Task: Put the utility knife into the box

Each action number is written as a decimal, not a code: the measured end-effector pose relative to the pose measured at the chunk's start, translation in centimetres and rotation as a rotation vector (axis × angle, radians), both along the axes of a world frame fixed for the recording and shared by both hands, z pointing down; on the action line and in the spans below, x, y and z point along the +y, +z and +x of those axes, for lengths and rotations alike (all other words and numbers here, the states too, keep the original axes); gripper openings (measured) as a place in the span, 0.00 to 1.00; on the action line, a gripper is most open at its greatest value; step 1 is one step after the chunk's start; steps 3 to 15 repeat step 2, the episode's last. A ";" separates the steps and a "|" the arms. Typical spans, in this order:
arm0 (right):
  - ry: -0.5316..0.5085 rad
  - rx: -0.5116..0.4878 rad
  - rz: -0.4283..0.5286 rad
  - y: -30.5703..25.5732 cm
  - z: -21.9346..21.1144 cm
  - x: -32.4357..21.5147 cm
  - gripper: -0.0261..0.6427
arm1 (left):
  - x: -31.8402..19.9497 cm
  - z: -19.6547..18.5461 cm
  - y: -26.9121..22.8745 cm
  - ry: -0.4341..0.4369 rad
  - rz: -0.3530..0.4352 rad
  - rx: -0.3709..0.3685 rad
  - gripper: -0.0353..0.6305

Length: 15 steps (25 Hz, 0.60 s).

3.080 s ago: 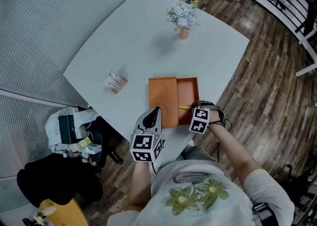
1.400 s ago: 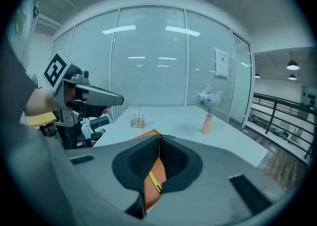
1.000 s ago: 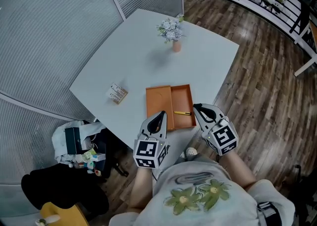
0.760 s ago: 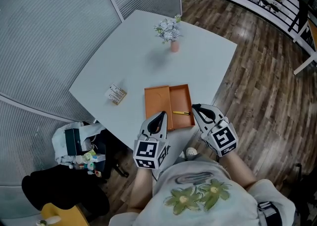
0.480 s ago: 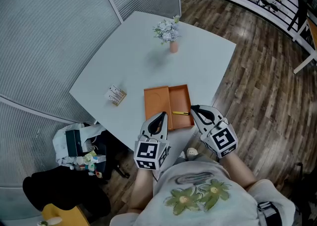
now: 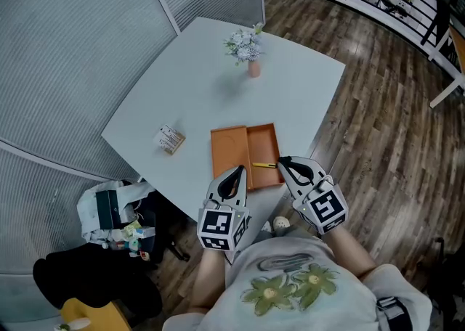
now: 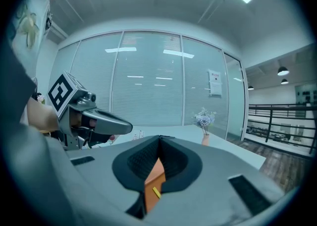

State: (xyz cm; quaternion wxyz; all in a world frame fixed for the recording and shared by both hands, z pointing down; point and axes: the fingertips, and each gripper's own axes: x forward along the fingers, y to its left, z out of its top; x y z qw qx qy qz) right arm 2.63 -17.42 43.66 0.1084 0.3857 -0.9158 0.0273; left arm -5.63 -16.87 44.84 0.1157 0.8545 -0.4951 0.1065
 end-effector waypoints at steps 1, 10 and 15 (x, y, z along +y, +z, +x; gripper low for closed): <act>0.001 0.000 0.000 0.0 0.0 0.0 0.04 | 0.0 0.0 0.0 0.001 0.000 0.001 0.06; 0.001 0.000 0.000 0.0 -0.1 0.0 0.04 | 0.0 0.0 0.0 0.001 0.001 0.002 0.06; 0.001 0.000 0.000 0.0 -0.1 0.0 0.04 | 0.0 0.0 0.0 0.001 0.001 0.002 0.06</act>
